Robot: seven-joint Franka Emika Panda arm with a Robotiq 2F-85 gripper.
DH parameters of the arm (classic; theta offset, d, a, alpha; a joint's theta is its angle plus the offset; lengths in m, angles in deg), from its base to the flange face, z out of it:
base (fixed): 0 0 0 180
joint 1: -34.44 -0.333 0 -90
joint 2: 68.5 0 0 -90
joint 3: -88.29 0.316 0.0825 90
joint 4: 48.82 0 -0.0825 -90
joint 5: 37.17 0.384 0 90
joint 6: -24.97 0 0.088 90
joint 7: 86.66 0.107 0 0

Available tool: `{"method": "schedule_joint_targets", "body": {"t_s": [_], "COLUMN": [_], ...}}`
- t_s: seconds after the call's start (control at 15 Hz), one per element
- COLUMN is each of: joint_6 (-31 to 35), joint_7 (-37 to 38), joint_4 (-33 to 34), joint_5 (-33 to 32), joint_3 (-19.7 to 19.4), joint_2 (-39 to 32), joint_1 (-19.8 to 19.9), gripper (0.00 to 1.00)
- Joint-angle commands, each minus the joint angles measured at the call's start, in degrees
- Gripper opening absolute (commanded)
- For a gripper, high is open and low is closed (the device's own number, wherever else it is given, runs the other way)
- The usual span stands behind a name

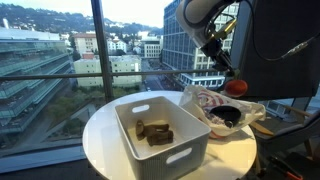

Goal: Pick up the brown toy from the plastic and put it in the white basket, pick up the orange toy from the plastic and put in the white basket, pick up the black bowl with the checked shirt from the plastic and put it in the white basket, pick up the silver object from the plastic and put it in the white basket

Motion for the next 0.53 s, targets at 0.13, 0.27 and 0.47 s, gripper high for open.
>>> {"method": "schedule_joint_targets", "body": {"t_s": [0.13, 0.27, 0.47], "joint_6": [-1.4, 2.1, 9.6], "joint_7": [-2.7, -3.6, -5.0], "joint_4": [5.9, 7.8, 8.6], "joint_5": [-3.6, -4.5, -7.3], "joint_3": [8.7, 11.0, 13.3], "joint_2": [4.4, 2.7, -0.5], "joint_1": [-5.3, -6.9, -8.7], "gripper": [0.03, 0.03, 0.03]}}
